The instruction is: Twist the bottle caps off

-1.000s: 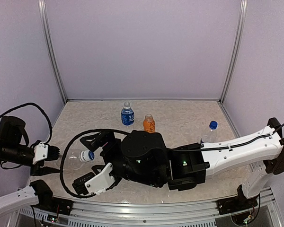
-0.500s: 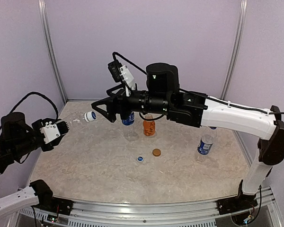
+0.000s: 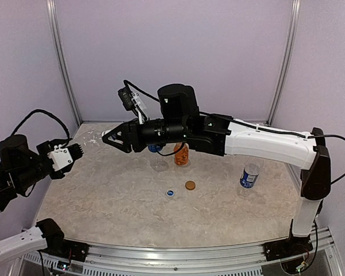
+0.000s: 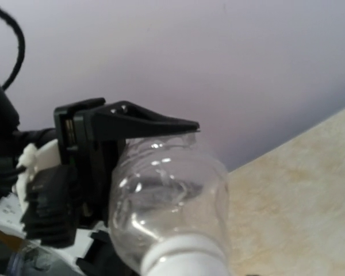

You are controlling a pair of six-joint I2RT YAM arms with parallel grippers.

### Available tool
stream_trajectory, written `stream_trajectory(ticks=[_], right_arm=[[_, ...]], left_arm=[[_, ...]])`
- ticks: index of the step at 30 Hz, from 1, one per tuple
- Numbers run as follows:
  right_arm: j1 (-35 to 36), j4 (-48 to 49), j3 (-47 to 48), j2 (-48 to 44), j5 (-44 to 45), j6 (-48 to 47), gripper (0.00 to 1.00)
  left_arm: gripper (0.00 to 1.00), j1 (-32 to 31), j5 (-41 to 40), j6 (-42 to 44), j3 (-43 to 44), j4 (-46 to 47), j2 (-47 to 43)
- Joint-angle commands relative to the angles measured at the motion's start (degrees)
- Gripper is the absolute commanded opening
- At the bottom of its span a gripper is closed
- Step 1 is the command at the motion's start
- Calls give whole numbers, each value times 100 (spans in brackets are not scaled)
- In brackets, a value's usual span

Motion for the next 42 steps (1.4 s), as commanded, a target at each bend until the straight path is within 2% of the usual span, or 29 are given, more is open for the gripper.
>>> stream_trajectory(ticks=[1,4,5,6,7,10,12,15,18,25,29,36,39,42], right_arm=[[-95,-62,215,173,-292,245,43],[-109,-63,221,224,-331,259,25],[-114,-48,213,229,-336,251,16],[-117,-58,216,231,-329,224,3],[-119,-82,215,226,-302,164,0],[-109,-354,220,147,-103,-285,0],[-38,-588,132,6,122,-977,0],[277,-716,-334,-370,594,-2642,0],[666,-639,-982,-827,1011,-4381,0],[1388,-721,-1755,-1548,2104,-7322,0],[1424,-273,-2431,-2012,2483,-8280,0],[1478,-52,-2580,-2162,2789,-8972,0],[1448,-1,-2418,-2063,3020,-8418,0],[1249,-302,-2113,-1808,3565,-7094,0]], left_arm=[[28,-40,-39,34,-38,112,-32],[28,-49,15,32,-41,87,-50],[28,-49,34,31,-38,66,-59],[28,-49,62,30,-31,34,-70],[28,-58,111,24,-24,-22,-76],[28,-58,413,-182,103,-545,-136],[28,-58,911,-446,338,-1259,-163],[28,-58,1698,-791,657,-2310,-147],[27,-58,2226,-929,784,-2965,-161],[27,-39,2700,-1346,929,-3458,-74],[26,-31,2603,-1352,959,-3552,3],[26,-31,2629,-1298,956,-3655,117],[26,-31,2450,-1457,888,-3371,52],[26,50,1959,-1896,782,-2535,-17]])
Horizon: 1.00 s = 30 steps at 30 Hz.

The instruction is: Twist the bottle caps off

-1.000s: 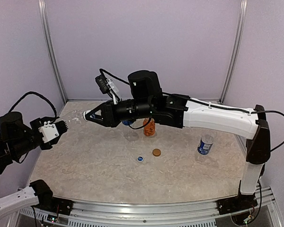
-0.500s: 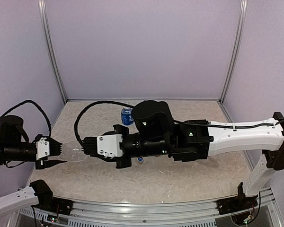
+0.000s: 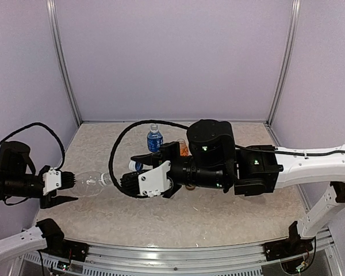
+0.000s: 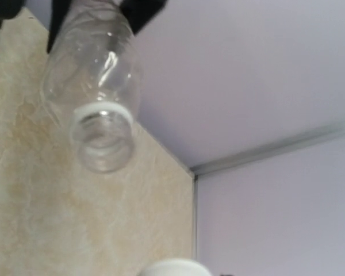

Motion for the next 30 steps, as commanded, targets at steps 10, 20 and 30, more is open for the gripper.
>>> stream_trajectory(ticks=[10,20,30], right_arm=[[-1235,-2604,1018,1514,-112,5588,0],[-1228,-3678,989,2889,-920,6964,0],[-1110,-4293,1697,3725,-738,7000,19]], left_arm=[[27,1129,13,-3245,48,2364,-294],[27,1486,662,-3718,-526,2607,-783],[27,1516,907,-3656,-574,2584,-930]])
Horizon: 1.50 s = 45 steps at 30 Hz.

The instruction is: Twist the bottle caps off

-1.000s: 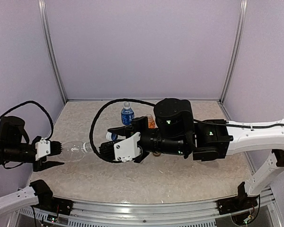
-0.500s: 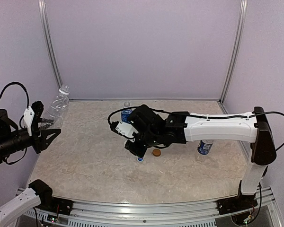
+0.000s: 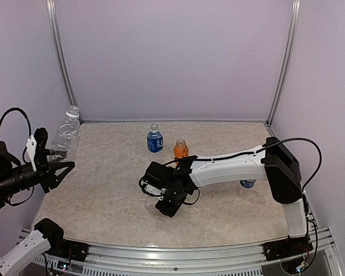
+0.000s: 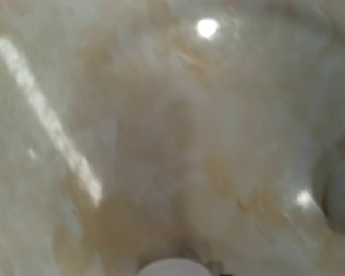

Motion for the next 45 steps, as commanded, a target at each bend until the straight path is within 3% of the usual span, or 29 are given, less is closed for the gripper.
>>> stream_trajectory(ticks=[1,4,6,7,10,15,19,21,23,26,30,35,37,43,45], right_arm=[[157,-517,480,350,87,104,25],[207,-539,614,412,52,82,45],[213,-562,687,348,107,125,69],[206,-558,720,285,151,139,86],[219,-550,883,15,259,120,90],[263,800,843,-1071,-184,-444,87],[322,3570,136,-2255,-1336,-728,83],[392,4886,-188,-2504,-1617,-927,83],[427,5549,-49,-2436,-1770,-1014,82],[466,5853,759,-1923,-2052,-879,80],[626,5520,2138,-1030,-2307,-815,80],[631,5419,2705,-506,-2443,-507,73],[628,5432,2702,-457,-2479,-426,66],[593,5589,2508,-369,-2615,-45,18],[576,5776,2337,-359,-2756,107,12]], left_arm=[[28,43,201,-19,-47,125,-42],[28,43,284,15,-31,142,-50],[28,49,402,42,-22,109,-60],[28,43,459,64,-6,93,-65],[27,47,693,73,4,41,-99],[27,46,1307,230,9,-72,-145],[27,49,1572,389,39,-171,-150],[28,47,1652,488,32,-200,-165],[28,48,1701,563,32,-206,-184],[27,49,1746,578,38,-219,-186],[28,46,1780,584,44,-242,-170],[28,47,1803,651,41,-233,-150],[28,47,1818,667,50,-229,-154],[28,46,1830,708,57,-193,-134],[28,45,1833,704,67,-197,-119]])
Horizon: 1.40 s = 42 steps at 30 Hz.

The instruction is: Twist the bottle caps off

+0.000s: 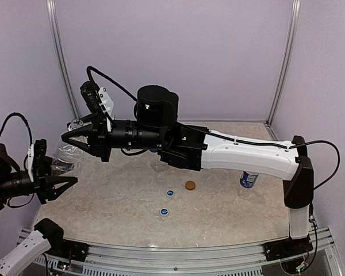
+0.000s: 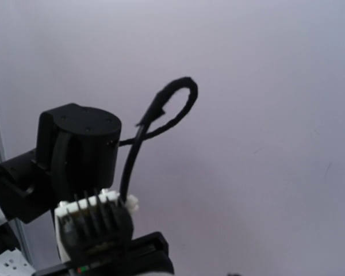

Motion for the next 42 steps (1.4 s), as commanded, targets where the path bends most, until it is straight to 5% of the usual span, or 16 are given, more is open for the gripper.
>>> stream_trajectory(ticks=[1,2,5,9,13,20,25,28,34,42], right_arm=[[-15,313,-148,15,-447,578,8],[-28,314,-136,28,-477,608,0],[-25,329,-169,2,-499,587,0],[-40,2,-183,-166,-398,428,0],[-111,-991,-479,-695,569,113,0],[-398,-2871,-1841,-2059,3702,154,0],[-1371,-3430,-3027,-2737,5149,587,0],[-2035,-3252,-3387,-2853,5287,404,0],[-3216,-1260,-4216,-2885,4754,-139,0],[-3750,-113,-4551,-1952,4551,-276,0]], left_arm=[[28,18,148,170,66,42,14],[28,21,148,179,60,29,21],[35,18,139,195,36,14,18],[97,22,95,104,-21,32,5],[99,21,-193,-108,-126,94,-12],[99,28,-917,-388,-372,469,-172],[99,104,-1011,-853,-704,708,-297],[99,241,-1251,-1243,-910,923,-389],[99,645,-1899,-1974,-1341,1438,-490],[99,975,-2080,-2226,-1769,1647,-720]])
